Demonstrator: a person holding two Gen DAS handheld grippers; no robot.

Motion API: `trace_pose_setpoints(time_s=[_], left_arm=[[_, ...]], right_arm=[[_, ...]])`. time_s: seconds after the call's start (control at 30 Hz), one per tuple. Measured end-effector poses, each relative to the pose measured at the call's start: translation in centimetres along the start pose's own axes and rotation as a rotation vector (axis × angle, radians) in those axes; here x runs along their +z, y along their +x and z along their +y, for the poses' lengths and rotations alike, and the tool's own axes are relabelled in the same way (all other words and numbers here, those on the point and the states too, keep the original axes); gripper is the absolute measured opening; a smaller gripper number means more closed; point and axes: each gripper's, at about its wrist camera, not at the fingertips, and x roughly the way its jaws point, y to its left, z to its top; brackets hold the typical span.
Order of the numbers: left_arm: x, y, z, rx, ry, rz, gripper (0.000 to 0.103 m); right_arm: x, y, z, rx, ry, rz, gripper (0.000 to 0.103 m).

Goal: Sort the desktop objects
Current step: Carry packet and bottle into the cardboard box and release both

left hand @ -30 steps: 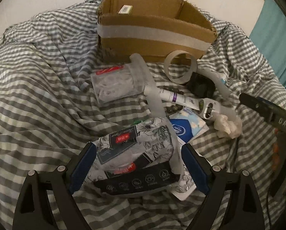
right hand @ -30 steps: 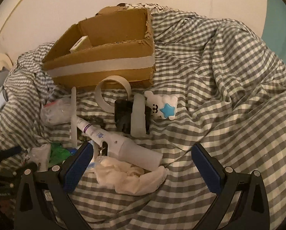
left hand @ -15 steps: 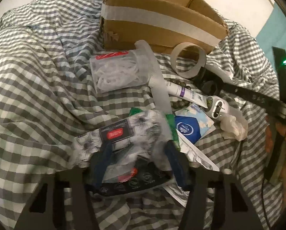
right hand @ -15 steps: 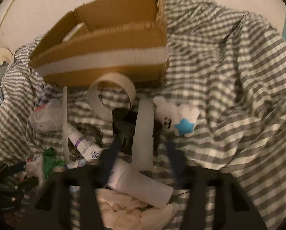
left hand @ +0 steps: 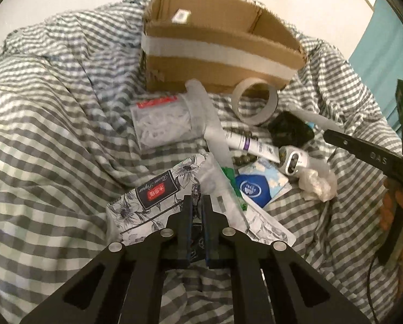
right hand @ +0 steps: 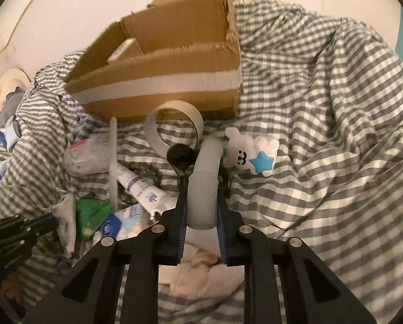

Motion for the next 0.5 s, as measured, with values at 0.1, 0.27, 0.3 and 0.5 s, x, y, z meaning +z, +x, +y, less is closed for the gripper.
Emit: trace_pose_setpoints(time_s=[0.1, 0.27, 0.3, 0.5], left_arm=[[0.5, -1.2, 0.1, 0.006, 0.002, -0.033, 0.006], [1.5, -3.4, 0.0, 0.005, 0.002, -0.095, 0.006], [1.7, -3.8, -0.1, 0.003, 0.003, -0.104, 0.006], [3.6, -6.2, -1.2, -0.016, 0.022, -0.168, 0.005]], right_arm=[[0.3, -1.7, 0.8, -0.015, -0.024, -0.024, 0.019], [0.6, -3.6, 1.3, -0.009, -0.027, -0.045, 0.019], [0.6, -3.9, 1.4, -0.010, -0.031, -0.049, 0.019], [1.7, -6.9, 2.1, -0.021, -0.067, -0.092, 0.019]])
